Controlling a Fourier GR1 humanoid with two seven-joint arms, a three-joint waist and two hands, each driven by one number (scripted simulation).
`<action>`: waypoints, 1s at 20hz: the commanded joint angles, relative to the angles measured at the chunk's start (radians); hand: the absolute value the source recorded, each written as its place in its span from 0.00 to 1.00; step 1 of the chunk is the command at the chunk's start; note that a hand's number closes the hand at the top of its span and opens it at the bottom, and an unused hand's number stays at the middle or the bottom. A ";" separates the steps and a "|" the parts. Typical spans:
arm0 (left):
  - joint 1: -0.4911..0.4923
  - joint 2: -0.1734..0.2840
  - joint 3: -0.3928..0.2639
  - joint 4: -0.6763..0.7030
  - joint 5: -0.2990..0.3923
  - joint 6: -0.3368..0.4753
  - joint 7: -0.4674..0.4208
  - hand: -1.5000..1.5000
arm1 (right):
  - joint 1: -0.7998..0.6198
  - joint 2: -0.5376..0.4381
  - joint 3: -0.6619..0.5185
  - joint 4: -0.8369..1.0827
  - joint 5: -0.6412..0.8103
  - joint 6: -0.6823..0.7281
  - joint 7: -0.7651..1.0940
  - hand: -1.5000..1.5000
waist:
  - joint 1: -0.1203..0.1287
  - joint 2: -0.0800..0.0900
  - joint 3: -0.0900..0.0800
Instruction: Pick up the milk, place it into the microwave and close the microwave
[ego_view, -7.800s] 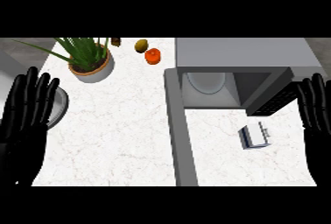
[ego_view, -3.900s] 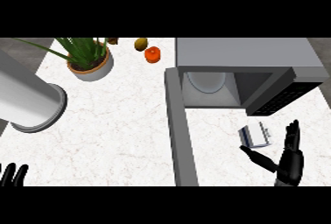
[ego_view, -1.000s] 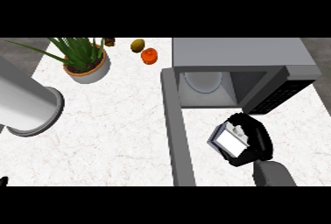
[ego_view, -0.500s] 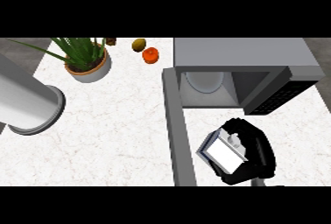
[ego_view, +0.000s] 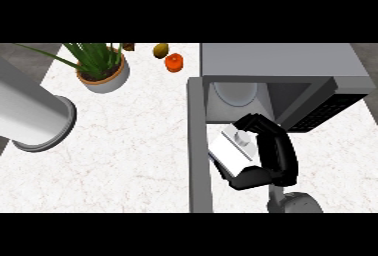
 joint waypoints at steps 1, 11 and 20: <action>-0.047 0.027 0.055 0.064 0.009 -0.030 -0.020 0.00 | -0.142 0.005 0.013 0.106 0.046 -0.157 0.019 1.00 | 0.006 0.002 0.000; -0.102 0.026 0.086 0.110 0.004 -0.051 0.016 0.00 | -0.420 0.004 -0.173 0.570 0.059 -0.194 -0.036 1.00 | 0.010 0.005 0.000; -0.136 0.048 0.126 0.076 0.051 -0.053 0.079 0.00 | -0.556 -0.065 -0.315 0.950 0.007 -0.072 -0.330 1.00 | 0.023 0.012 0.002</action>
